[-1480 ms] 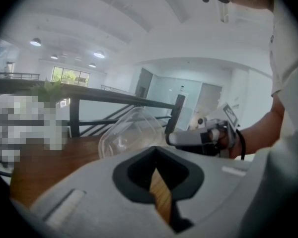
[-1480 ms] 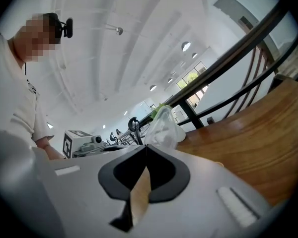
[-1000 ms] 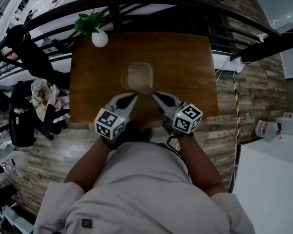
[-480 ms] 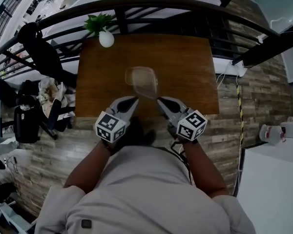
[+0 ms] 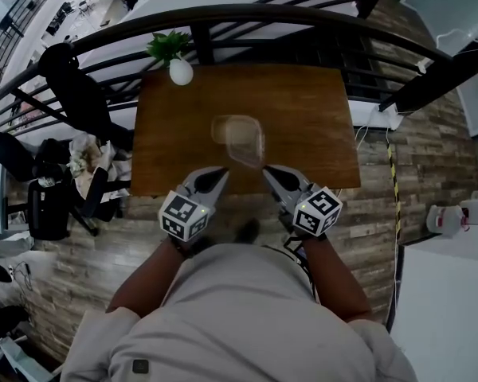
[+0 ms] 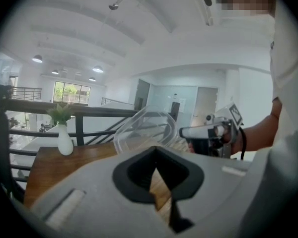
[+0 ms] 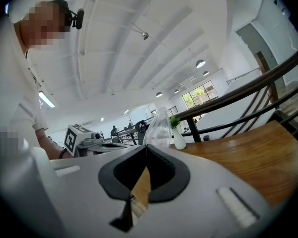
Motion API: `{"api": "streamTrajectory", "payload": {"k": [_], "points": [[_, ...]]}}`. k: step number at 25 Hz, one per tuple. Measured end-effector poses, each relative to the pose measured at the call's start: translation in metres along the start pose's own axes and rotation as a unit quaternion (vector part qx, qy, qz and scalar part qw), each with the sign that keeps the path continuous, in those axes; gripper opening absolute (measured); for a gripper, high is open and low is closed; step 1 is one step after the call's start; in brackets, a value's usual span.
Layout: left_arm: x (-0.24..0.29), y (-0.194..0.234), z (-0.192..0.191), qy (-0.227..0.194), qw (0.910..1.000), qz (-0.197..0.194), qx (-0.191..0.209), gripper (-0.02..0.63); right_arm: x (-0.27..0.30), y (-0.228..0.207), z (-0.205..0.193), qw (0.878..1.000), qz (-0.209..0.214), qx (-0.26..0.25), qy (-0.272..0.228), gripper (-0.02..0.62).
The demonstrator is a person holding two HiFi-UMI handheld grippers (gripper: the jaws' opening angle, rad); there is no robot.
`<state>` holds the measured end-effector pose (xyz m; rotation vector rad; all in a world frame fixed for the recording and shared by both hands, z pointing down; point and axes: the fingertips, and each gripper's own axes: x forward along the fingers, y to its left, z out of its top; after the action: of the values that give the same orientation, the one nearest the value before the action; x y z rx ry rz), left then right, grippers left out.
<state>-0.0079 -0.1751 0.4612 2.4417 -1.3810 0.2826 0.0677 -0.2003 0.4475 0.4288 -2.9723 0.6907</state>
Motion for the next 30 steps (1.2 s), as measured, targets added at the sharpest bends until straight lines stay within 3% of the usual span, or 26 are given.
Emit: {"api": "streamTrajectory", "payload": {"k": [13,30], "points": [[-0.083,0.022,-0.005,-0.011,0.9998,-0.013,0.010,0.003,0.029,0.057,0.000,1.000,-0.019,-0.001,-0.021,0.006],[-0.222,0.016,-0.034,-0.034,0.9968,-0.064,0.034,0.003,0.046,0.196,-0.046,0.997,-0.063,-0.026,-0.043,0.006]]}}
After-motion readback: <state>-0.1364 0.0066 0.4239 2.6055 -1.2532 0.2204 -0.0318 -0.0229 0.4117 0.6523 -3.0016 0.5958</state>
